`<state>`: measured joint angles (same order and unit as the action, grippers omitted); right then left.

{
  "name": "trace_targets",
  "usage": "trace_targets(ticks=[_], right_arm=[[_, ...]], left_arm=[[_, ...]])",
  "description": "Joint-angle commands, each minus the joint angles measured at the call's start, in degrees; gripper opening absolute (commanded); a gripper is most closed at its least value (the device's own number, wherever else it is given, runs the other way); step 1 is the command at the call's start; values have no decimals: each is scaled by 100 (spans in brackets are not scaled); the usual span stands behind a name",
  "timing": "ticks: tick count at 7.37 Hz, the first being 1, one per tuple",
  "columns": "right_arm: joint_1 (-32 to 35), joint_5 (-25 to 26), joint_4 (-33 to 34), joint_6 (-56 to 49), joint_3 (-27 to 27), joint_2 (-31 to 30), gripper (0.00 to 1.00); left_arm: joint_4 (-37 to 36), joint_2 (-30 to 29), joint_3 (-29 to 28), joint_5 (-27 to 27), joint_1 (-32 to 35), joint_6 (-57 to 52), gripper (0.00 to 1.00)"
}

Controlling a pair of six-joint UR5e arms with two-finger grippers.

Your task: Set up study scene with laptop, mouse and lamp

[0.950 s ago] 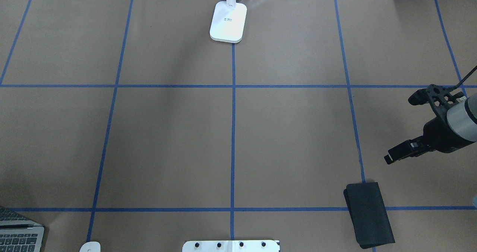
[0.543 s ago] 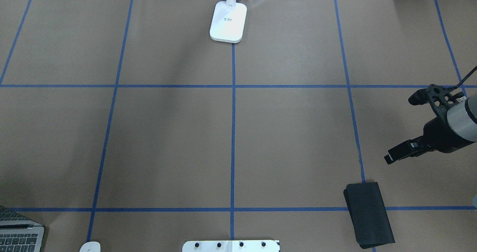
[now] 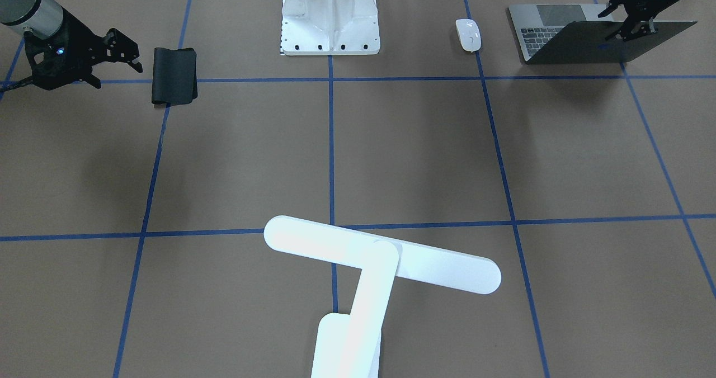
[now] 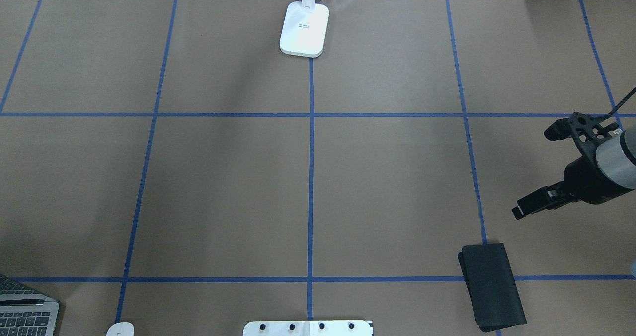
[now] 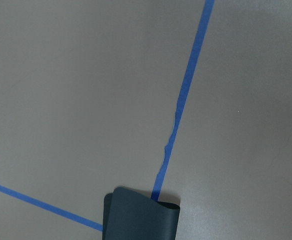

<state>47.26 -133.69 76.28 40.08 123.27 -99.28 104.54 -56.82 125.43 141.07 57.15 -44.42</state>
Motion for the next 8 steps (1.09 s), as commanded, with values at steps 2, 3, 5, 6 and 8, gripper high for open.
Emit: trace_targets(ticks=[2, 3, 5, 6, 8], right_arm=[[3, 1, 1, 0, -4, -4, 100], [3, 1, 1, 0, -4, -4, 100], [3, 1, 1, 0, -4, -4, 100], [3, 1, 1, 0, -4, -4, 100], [3, 1, 1, 0, -13, -4, 100]], left_arm=[[14, 4, -1, 9, 16, -348, 30], [14, 4, 16, 0, 24, -348, 25], [14, -5, 78, 0, 51, -357, 11], [14, 4, 174, 9, 68, -357, 11], [5, 4, 323, 26, 182, -357, 10]])
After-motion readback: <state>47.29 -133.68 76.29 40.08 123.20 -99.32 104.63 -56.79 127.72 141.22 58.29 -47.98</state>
